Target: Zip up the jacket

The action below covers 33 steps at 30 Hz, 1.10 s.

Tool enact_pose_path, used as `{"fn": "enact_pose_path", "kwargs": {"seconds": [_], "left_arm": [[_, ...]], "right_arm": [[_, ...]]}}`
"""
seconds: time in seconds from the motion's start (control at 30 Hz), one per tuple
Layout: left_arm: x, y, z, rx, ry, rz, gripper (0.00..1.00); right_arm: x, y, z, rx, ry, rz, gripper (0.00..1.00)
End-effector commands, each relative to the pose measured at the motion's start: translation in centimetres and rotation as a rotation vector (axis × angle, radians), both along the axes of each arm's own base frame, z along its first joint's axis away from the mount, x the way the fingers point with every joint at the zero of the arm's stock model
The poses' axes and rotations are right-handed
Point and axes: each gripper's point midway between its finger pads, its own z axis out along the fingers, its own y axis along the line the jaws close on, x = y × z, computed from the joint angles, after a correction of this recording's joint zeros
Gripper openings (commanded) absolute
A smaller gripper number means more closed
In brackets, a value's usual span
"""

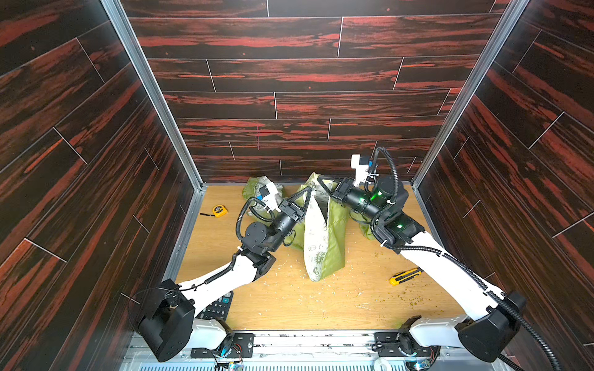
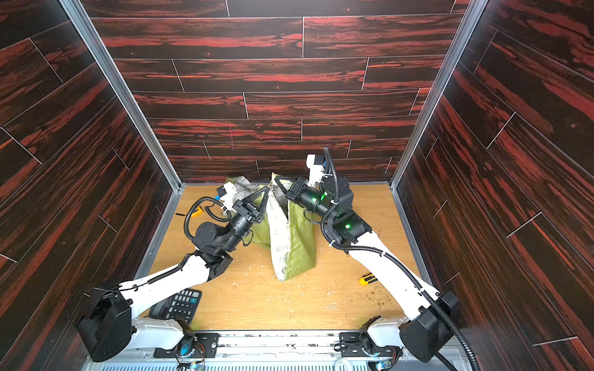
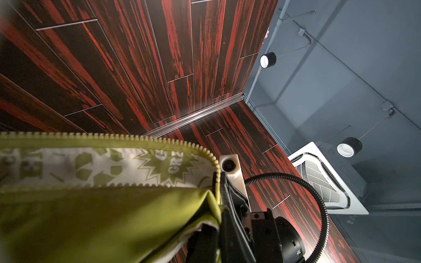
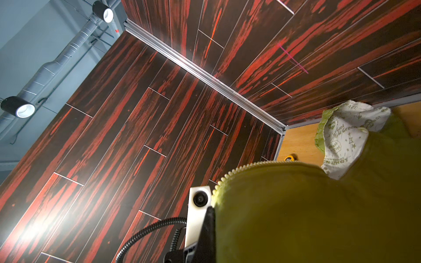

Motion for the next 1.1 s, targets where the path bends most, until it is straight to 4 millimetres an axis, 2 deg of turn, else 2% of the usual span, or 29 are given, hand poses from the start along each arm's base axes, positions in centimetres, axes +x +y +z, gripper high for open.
{"fn": "enact_pose_path", "kwargs": {"seconds": [0.0,0.33,0.63,1.07], "left_arm": [[-1.9,1.5,4.5,-0.094,-0.104,-0.009,0.0],[-1.9,1.7,4.4,-0.099,-0.102,0.0,0.0],[-1.8,2.0,4.2,-0.103,-0.094,0.013,0.0],[-1.7,1.9,4.6,-0.112,-0.101,0.009,0.0]], "right_arm": [[-1.6,-0.6,2.6,0.056,-0.05,0.009,0.0],[-1.9,-0.4,2.7,0.058,-0.05,0.011,0.0],[-1.8,-1.9,3.4,0.056,-0.069,-0.068,0.0],[-1.7,-0.6,2.4,0.056,-0.04,-0.011,0.0]]}}
